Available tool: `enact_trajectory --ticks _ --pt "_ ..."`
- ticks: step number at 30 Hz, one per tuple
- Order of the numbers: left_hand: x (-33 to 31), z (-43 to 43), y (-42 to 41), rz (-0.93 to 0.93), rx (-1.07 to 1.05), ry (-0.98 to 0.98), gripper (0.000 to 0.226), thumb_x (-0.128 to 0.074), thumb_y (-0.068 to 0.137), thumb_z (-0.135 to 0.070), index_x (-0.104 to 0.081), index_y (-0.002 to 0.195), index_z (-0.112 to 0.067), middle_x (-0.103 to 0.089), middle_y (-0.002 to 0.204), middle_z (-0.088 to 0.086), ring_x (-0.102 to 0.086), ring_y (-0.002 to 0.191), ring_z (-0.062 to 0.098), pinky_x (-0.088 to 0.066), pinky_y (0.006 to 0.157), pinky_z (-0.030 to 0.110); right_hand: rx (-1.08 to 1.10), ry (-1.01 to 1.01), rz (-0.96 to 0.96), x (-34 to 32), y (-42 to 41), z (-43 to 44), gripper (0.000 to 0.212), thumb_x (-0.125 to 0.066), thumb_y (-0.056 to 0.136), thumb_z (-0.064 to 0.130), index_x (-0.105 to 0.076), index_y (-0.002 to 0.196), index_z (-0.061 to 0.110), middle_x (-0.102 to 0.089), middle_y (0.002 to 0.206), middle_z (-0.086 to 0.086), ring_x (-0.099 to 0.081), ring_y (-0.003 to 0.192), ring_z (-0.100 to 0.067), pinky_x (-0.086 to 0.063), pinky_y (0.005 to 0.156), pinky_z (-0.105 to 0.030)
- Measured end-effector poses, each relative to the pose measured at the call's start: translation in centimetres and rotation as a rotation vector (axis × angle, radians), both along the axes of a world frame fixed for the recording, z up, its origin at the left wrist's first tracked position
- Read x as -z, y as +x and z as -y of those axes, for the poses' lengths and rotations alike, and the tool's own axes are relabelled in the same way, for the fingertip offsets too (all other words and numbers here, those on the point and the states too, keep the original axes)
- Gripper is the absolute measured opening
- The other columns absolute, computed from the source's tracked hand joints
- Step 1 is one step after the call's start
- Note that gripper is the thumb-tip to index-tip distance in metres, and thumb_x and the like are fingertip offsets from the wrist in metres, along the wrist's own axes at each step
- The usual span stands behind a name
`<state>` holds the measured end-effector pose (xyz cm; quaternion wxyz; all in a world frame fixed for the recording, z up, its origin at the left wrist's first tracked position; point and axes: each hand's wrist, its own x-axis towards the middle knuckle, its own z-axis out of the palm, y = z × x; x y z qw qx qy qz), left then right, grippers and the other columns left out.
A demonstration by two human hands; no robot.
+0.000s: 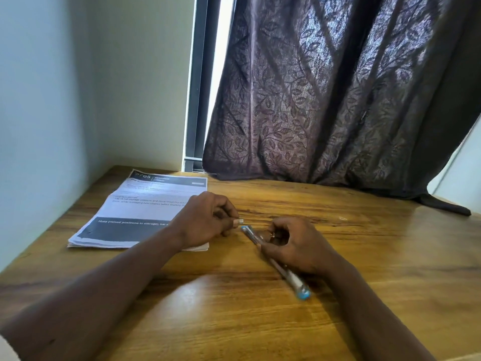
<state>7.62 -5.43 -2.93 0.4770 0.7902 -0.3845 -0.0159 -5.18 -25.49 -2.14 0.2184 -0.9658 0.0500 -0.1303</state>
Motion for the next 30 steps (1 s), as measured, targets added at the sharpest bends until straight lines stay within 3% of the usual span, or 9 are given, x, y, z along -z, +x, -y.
enact_trajectory --ticks 2,5,7,11,18,24,30 --pt "0.0 0.0 0.0 -0.054 0.001 -0.045 0.008 -0.080 0.086 -0.009 -0.074 0.091 -0.012 -0.077 0.074 0.004 -0.075 0.068 0.017 -0.061 0.066 0.026 -0.028 0.050 0.040 0.0 0.1 -0.2 0.013 -0.078 0.081 0.039 -0.071 0.086 0.029 -0.069 0.077 0.008 -0.063 0.070 -0.007 -0.056 0.068 -0.037" --pt "-0.2 0.0 -0.1 -0.084 0.005 -0.110 0.009 -0.078 0.087 -0.008 -0.071 0.093 -0.009 -0.077 0.078 0.009 -0.076 0.071 0.021 -0.063 0.066 0.030 -0.048 -0.002 0.085 0.1 0.4 -0.2 0.008 -0.076 0.085 0.036 -0.072 0.090 0.032 -0.070 0.082 0.012 -0.063 0.077 -0.005 -0.057 0.072 -0.033" --pt "-0.3 0.1 -0.2 -0.076 0.006 -0.121 0.010 -0.076 0.089 -0.009 -0.069 0.096 -0.010 -0.077 0.080 0.009 -0.076 0.072 0.021 -0.063 0.066 0.029 -0.065 -0.020 0.087 0.2 0.5 -0.2 0.010 -0.075 0.087 0.037 -0.071 0.095 0.033 -0.068 0.088 0.015 -0.062 0.082 -0.004 -0.057 0.075 -0.034" --pt "-0.2 0.2 -0.3 -0.079 0.024 -0.109 0.012 -0.075 0.089 -0.007 -0.068 0.098 -0.013 -0.076 0.077 0.006 -0.076 0.071 0.020 -0.063 0.066 0.030 -0.024 -0.147 0.045 0.4 0.7 0.2 0.040 -0.074 0.080 0.058 -0.064 0.111 0.036 -0.062 0.102 0.017 -0.056 0.094 -0.004 -0.052 0.081 -0.033" --pt "0.1 0.3 -0.1 -0.014 0.041 -0.133 0.013 -0.076 0.089 -0.007 -0.076 0.099 -0.015 -0.077 0.076 0.003 -0.075 0.069 0.016 -0.061 0.067 0.029 0.000 -0.182 0.033 0.5 1.0 0.8 0.024 -0.066 0.091 0.052 -0.064 0.097 0.029 -0.060 0.091 0.011 -0.054 0.085 -0.009 -0.051 0.078 -0.038" --pt "0.0 0.2 -0.2 0.026 0.002 -0.164 0.014 -0.075 0.089 -0.005 -0.079 0.098 -0.015 -0.078 0.073 0.001 -0.076 0.068 0.016 -0.065 0.073 0.036 -0.005 -0.133 0.128 0.2 0.7 0.3 0.014 -0.066 0.095 0.039 -0.064 0.104 0.030 -0.065 0.089 0.011 -0.059 0.082 -0.007 -0.052 0.074 -0.032" --pt "-0.1 0.5 -0.7 -0.021 0.003 -0.192 0.012 -0.077 0.088 -0.005 -0.080 0.098 -0.011 -0.079 0.078 0.001 -0.076 0.073 0.019 -0.065 0.071 0.033 -0.029 -0.133 0.132 0.1 0.6 -0.3 0.021 -0.068 0.094 0.037 -0.063 0.113 0.031 -0.068 0.103 0.009 -0.062 0.095 -0.010 -0.056 0.087 -0.038"
